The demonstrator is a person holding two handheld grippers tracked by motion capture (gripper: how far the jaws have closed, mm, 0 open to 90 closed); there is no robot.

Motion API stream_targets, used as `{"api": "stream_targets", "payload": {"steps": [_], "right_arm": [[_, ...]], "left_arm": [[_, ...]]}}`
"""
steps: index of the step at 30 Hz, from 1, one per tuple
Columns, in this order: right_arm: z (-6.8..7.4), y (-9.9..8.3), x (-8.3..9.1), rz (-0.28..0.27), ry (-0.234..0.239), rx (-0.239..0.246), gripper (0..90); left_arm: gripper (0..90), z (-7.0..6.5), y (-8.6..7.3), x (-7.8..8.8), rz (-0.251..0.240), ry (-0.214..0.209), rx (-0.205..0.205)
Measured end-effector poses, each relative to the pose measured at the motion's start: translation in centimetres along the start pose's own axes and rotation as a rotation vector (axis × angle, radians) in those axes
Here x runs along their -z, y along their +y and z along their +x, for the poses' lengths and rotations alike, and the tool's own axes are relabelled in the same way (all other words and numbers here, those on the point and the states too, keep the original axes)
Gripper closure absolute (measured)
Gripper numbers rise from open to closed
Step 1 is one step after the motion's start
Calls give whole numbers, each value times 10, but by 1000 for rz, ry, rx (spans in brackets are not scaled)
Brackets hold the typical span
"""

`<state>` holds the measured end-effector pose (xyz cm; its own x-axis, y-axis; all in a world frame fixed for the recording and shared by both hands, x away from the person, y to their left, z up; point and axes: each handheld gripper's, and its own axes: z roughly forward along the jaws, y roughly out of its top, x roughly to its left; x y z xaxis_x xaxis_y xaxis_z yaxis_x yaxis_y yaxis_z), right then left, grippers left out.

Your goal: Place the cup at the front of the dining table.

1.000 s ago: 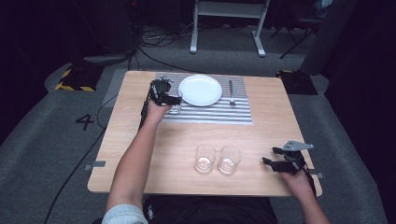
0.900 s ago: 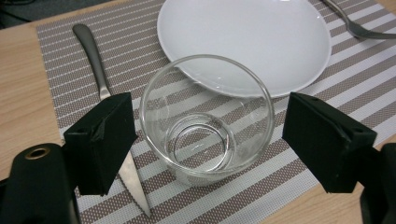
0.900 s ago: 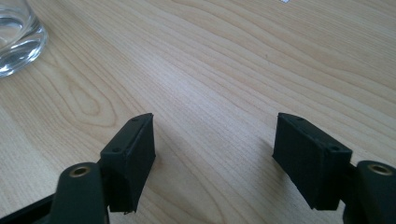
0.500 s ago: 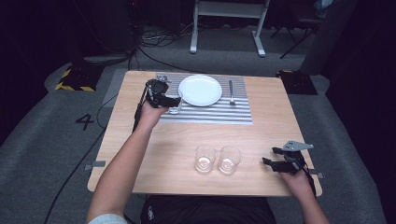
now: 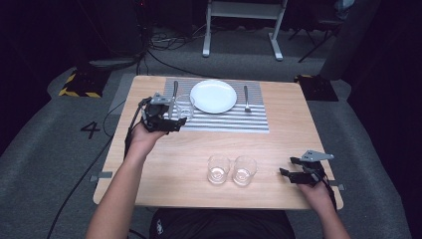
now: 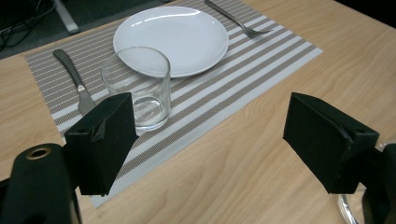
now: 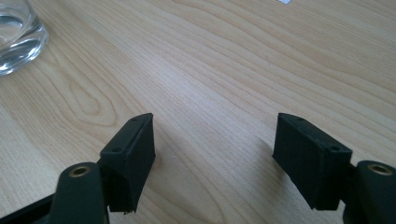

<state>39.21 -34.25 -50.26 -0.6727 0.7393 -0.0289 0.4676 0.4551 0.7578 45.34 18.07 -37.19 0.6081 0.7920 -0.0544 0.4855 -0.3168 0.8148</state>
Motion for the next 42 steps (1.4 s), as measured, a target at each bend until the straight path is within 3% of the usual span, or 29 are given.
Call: {"api": "stream_targets", "payload": {"steps": [2, 5, 6, 7, 10, 13, 20, 26, 29, 33, 38, 42], "right_arm": [[0, 0, 0, 1, 2, 0, 296], [0, 0, 0, 1, -1, -4, 296], [0, 0, 0, 0, -2, -3, 296], [0, 0, 0, 0, -3, -3, 296], [1, 0, 0, 0, -7, -2, 296], [1, 0, 0, -4, -8, 8, 297], [1, 0, 0, -2, -4, 6, 297], [1, 0, 0, -4, -6, 12, 297], [1, 0, 0, -3, -5, 12, 297], [1, 0, 0, -6, -7, 14, 297], [1, 0, 0, -3, -5, 12, 297], [1, 0, 0, -5, -7, 13, 297]], "left_arm": [[174, -1, -9, 6, 12, -16, -22], [178, -2, -26, 13, -31, -11, -3], [187, -1, -28, 13, -28, -11, -3], [183, -1, -31, 14, 5, -9, -14], [182, -2, -41, 19, -3, 6, -14], [182, -4, -48, 24, 17, 30, -40], [179, -10, -65, 35, 5, 42, -40], [178, -17, -81, 43, 29, 27, -37], [178, -18, -93, 47, 8, -1, -7], [178, -23, -106, 52, 6, 18, -11], [176, -28, -121, 55, 33, 56, -37], [175, -29, -132, 52, 63, 51, -32]]}}
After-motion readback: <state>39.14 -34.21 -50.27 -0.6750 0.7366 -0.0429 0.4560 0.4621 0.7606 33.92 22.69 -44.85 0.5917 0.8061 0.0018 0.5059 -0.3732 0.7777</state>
